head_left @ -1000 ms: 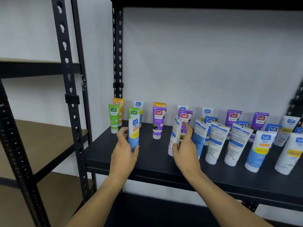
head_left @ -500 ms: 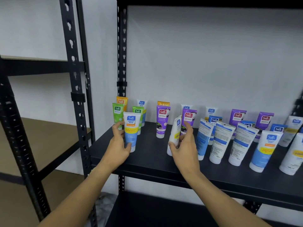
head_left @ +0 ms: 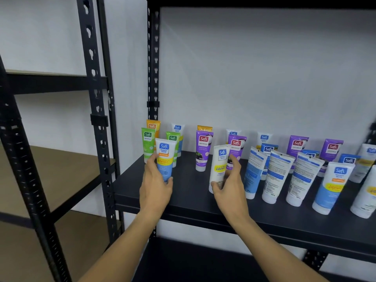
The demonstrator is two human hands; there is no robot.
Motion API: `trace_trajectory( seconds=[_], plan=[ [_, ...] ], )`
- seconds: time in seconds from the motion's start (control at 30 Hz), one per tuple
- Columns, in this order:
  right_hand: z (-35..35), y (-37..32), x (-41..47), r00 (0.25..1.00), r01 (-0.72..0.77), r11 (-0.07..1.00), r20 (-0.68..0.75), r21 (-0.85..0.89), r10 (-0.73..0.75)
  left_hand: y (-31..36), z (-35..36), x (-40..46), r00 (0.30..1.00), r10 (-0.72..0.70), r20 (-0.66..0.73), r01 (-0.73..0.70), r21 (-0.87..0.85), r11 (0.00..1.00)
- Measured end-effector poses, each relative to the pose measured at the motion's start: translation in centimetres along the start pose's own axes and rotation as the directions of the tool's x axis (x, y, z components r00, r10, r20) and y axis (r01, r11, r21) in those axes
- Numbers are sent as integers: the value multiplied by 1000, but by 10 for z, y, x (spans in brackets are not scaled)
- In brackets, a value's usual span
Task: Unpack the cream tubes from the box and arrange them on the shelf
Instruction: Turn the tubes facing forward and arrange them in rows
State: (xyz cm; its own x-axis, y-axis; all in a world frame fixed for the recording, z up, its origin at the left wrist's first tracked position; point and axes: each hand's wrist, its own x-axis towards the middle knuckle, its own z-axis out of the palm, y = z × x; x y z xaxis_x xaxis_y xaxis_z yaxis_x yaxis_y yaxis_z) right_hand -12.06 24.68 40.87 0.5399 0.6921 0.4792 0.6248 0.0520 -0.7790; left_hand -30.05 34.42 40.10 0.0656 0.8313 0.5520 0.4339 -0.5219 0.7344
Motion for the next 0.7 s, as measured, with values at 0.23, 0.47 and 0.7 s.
trace_trajectory(
  seconds=[0.23,0.47,0.7],
  plan=[
    [3,0,-1,1000,12,1000,-8,-7,-12,-5,-6,2,1000,4,-15,-4,-5,1000],
    [23,-24,-5,999,38,999,37,22,-38,-19,-29,29,1000,1,-22,0,35,999],
    [53,-52,-10,995,78,996,66,33,-80,-33,-45,50,999,-24,-23,26,94,995]
  ],
)
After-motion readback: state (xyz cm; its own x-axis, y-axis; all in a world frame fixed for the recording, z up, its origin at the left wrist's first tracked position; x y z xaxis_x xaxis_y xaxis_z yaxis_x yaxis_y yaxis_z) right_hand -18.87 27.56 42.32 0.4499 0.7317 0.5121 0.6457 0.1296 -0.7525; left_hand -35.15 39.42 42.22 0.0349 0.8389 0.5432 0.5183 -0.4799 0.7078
